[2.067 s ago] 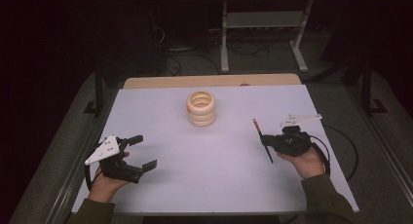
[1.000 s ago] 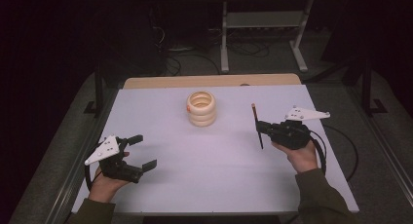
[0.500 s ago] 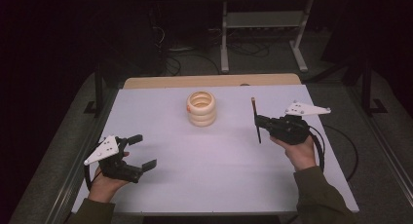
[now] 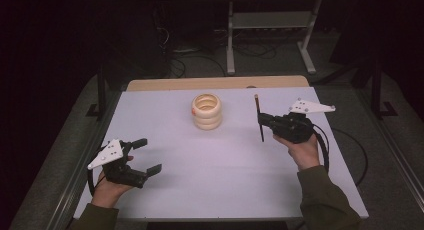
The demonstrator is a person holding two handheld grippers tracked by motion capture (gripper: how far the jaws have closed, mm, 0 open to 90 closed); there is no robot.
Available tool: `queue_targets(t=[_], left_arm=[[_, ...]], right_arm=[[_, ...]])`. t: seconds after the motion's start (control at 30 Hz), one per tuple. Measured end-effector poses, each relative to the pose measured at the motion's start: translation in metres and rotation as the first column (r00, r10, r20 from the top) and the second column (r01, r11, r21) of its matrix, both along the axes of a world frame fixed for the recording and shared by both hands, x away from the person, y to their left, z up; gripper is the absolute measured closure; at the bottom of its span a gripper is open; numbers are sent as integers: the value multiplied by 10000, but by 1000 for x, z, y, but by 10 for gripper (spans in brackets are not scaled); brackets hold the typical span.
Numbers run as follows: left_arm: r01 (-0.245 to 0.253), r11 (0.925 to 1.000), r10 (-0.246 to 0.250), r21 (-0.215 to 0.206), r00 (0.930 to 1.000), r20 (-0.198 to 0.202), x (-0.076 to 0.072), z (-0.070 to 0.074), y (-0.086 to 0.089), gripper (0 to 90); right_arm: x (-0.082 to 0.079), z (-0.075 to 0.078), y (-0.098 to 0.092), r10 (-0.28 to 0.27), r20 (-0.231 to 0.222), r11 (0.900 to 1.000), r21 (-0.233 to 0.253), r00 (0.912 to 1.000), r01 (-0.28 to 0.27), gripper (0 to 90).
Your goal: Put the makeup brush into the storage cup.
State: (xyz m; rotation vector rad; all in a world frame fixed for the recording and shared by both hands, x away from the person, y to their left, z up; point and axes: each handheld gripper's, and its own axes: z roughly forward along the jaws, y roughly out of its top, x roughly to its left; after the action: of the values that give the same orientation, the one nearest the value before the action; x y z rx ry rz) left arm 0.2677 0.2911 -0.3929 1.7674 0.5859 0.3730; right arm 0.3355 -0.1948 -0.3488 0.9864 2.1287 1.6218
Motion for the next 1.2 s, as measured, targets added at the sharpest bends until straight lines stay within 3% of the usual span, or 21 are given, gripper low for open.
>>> queue_targets(t=[0.53, 1.2], left_arm=[[13, 10000, -13, -29, 10000, -10, 0, 0, -1, 0], [-8, 9999, 8, -108, 10000, -1, 1, 1, 1, 0]], right_arm=[[17, 0, 5, -56, -1, 9994, 349, 10000, 56, 826], [35, 7, 25, 102, 187, 9993, 356, 9998, -108, 826]])
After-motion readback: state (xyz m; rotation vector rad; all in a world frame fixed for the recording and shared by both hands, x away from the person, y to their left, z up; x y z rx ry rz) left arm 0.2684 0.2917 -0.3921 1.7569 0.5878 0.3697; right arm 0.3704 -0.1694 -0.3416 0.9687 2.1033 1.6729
